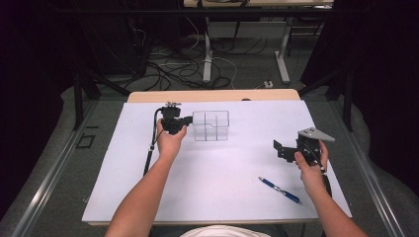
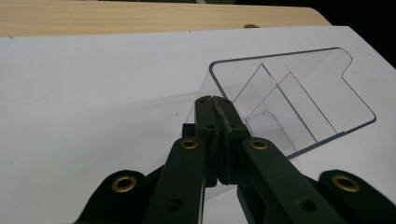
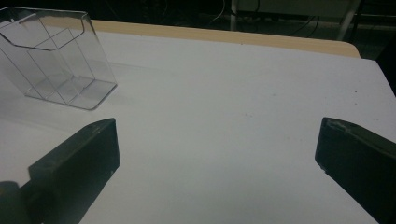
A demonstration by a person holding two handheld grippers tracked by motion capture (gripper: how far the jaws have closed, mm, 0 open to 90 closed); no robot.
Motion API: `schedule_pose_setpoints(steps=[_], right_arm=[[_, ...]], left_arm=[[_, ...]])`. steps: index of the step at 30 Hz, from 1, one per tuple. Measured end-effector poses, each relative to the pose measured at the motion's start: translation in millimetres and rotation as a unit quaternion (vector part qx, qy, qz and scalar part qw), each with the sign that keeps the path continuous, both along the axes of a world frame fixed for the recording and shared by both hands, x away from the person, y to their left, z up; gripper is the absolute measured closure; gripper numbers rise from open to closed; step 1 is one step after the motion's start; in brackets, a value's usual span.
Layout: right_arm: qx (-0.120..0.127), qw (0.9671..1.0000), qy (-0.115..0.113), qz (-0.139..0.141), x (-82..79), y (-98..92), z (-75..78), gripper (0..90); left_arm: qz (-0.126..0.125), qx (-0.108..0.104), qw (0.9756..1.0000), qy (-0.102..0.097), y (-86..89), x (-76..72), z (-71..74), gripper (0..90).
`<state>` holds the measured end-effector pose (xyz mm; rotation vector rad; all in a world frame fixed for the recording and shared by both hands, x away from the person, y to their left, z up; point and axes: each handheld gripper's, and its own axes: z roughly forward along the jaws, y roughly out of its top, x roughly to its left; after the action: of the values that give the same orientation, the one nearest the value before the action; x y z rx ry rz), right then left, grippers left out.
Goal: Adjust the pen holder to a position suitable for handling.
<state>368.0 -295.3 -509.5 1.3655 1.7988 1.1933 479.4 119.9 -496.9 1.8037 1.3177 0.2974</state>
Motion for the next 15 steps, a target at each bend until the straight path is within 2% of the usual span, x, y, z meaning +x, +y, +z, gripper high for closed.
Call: schedule_pose_setpoints(steps=[3, 8, 10, 13, 15], right_arm=[[0.001, 1.0, 0.006, -0.002, 0.0, 0.9, -1.0, 0.0], [0.003, 1.0, 0.0, 0.0, -0.2, 0.9, 0.4, 0.0], [0.004, 1.0, 0.002, 0.001, -0.1, 1.1, 0.1, 0.0], [0.001, 1.0, 0.006, -0.003, -1.4, 0.7, 1.3, 0.0], [0.004, 1.0, 0.005, -0.004, -1.7, 0.3, 1.9, 0.0]], left_arm=[[-0.005, 0.005, 0.9999, 0.008, -4.6, -1.2, -2.4, 90.0], [-0.007, -0.006, 0.9999, 0.006, -8.8, -0.7, -2.0, 90.0], [-0.009, -0.003, 0.9999, 0.011, -10.5, -1.9, -2.8, 90.0], [-0.005, 0.002, 1.0, 0.006, -11.2, -2.4, -2.0, 89.8], [-0.001, -0.005, 1.0, 0.001, -9.8, -2.3, 0.7, 89.8]])
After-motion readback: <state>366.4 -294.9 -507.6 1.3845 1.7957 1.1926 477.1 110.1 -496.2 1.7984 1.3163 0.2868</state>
